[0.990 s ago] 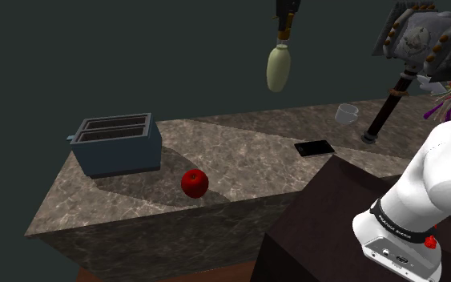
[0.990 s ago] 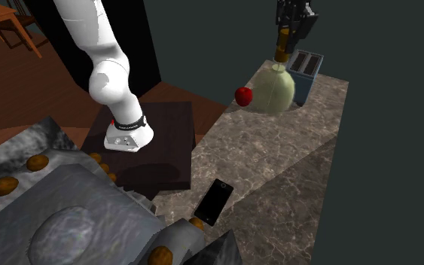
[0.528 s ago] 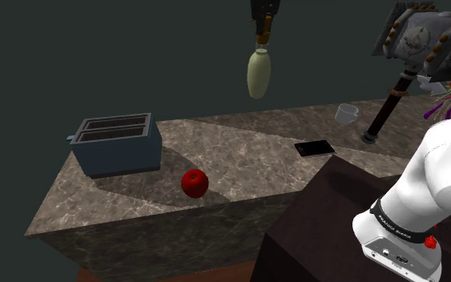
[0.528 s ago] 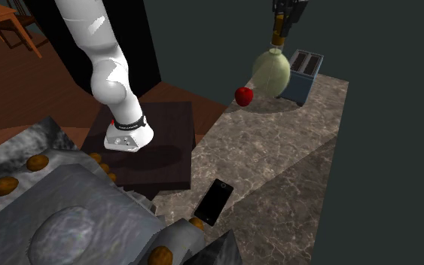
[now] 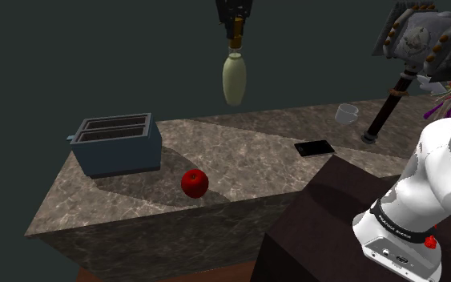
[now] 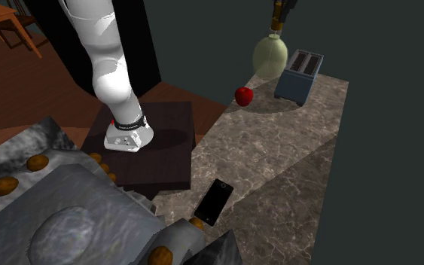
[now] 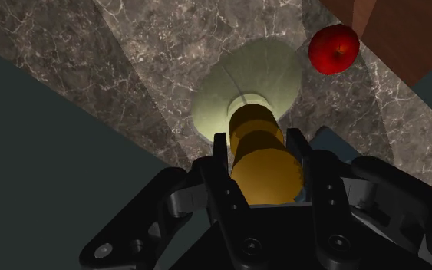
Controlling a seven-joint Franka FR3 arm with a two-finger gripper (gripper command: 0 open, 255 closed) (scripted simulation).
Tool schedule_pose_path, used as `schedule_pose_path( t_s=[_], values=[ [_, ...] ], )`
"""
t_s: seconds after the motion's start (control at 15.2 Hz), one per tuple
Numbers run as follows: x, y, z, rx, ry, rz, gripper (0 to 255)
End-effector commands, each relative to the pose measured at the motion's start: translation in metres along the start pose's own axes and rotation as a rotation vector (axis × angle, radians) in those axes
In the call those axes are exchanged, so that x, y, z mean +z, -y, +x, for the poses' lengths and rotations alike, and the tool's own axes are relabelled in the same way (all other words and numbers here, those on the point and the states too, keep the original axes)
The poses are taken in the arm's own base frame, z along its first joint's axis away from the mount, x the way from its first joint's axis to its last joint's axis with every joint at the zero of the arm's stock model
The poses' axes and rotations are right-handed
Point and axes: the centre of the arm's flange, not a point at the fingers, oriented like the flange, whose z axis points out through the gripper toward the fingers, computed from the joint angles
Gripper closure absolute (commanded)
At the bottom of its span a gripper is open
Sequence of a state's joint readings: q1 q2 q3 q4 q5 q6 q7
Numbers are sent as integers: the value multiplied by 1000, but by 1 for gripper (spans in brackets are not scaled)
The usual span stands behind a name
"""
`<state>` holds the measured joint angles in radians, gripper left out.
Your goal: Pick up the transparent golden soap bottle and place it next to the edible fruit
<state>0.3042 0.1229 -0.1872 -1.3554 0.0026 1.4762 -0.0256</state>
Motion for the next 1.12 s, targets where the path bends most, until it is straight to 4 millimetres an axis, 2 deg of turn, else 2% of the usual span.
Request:
schedule_pose_path(
  t_s=[0.0, 0.2, 1.06],
  values=[
    [-1, 25, 5, 2, -1, 0, 255],
    [-1, 59, 17, 2, -1, 0, 255],
    [67, 61, 17, 2, -1, 0, 255]
  ],
)
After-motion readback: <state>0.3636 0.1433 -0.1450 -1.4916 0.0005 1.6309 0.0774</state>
